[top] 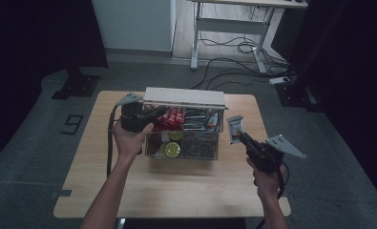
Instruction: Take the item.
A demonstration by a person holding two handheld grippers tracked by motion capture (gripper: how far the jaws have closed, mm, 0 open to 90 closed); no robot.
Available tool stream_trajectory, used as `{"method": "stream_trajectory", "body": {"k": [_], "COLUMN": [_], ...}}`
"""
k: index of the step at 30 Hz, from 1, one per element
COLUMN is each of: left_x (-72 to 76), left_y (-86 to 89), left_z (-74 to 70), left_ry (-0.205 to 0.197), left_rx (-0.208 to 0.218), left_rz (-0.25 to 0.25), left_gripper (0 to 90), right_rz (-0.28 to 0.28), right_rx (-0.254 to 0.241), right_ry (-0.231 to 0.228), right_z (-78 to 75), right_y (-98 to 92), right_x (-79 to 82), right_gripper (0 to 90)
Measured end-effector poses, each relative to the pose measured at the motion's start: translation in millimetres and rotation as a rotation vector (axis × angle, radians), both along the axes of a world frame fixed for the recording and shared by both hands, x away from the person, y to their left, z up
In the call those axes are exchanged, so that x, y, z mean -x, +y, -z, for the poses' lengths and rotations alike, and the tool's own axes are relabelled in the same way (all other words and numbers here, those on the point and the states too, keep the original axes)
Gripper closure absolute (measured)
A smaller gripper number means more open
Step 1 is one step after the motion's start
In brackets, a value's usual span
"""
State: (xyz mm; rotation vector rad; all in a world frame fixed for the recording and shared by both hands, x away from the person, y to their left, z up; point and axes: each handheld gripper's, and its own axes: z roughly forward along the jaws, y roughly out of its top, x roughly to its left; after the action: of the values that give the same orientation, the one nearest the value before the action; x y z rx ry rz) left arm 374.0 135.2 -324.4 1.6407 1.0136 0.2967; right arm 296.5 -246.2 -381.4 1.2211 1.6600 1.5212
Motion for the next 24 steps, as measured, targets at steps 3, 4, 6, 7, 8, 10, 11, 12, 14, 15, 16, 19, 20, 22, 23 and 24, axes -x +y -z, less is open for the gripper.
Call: {"method": "stream_trajectory", "body": {"k": [3,4,6,7,8,10,11,12,14,15,16,19,20,22,23,24], "left_x": [-0.1,-0.1,0.0,0.1,0.1,0.1,0.1,0.1,0.2,0.3,0.3,0.4,0.4,0.2,0.2,0.2], "left_y": [-0.6,-0.6,-1.2,-1.4,-1.4,-1.7,-2.0,-2.0,-2.5,-2.8,-2.8,-4.6,-4.6,-5.4,-5.5,-5.5], "left_z": [0.7,0.7,0.8,0.8,0.8,0.9,1.0,1.0,1.1,1.1,1.1,0.9,0.9,0.8,0.9,0.9], "left_ry": [0.001,0.001,0.003,0.003,0.003,0.004,0.004,0.004,0.004,0.004,0.004,0.004,0.004,0.003,0.003,0.003], "left_rx": [0.0,0.0,-0.002,-0.002,-0.002,-0.004,-0.005,-0.005,-0.004,-0.004,-0.004,-0.007,-0.007,-0.007,-0.007,-0.007], "left_rz": [0.0,0.0,0.0,0.0,0.0,0.001,0.0,0.0,0.001,0.001,0.001,0.004,0.004,0.005,0.005,0.005], "left_gripper": [90.0,90.0,90.0,90.0,90.0,90.0,90.0,90.0,90.0,90.0,90.0,90.0,90.0,90.0,90.0,90.0], "right_rz": [0.004,0.004,0.008,0.01,0.01,0.015,0.02,0.02,0.027,0.029,0.029,0.037,0.037,0.041,0.041,0.041], "right_rx": [-0.001,-0.001,-0.003,-0.001,-0.001,0.002,0.002,0.002,-0.003,-0.001,-0.001,-0.001,-0.001,0.001,0.002,0.002], "right_ry": [0.008,0.008,0.016,0.018,0.018,0.022,0.027,0.027,0.038,0.041,0.041,0.054,0.054,0.061,0.063,0.063], "right_z": [3.4,3.4,6.9,8.0,8.0,10.2,12.8,12.8,17.1,18.4,18.4,23.3,23.3,26.7,27.9,27.9], "right_y": [-2.2,-2.2,-4.1,-4.6,-4.6,-5.6,-6.8,-6.8,-9.2,-10.4,-10.4,-13.3,-13.3,-15.0,-15.4,-15.4], "right_x": [0.3,0.3,0.4,0.3,0.3,0.4,0.3,0.3,-0.1,-0.1,-0.1,-0.3,-0.3,-0.5,-0.6,-0.6], "right_gripper": [87.6,87.6,87.6,87.6,87.6,87.6,87.6,87.6,87.6,87.6,87.6,87.6,87.6,87.6,87.6,87.6]}}
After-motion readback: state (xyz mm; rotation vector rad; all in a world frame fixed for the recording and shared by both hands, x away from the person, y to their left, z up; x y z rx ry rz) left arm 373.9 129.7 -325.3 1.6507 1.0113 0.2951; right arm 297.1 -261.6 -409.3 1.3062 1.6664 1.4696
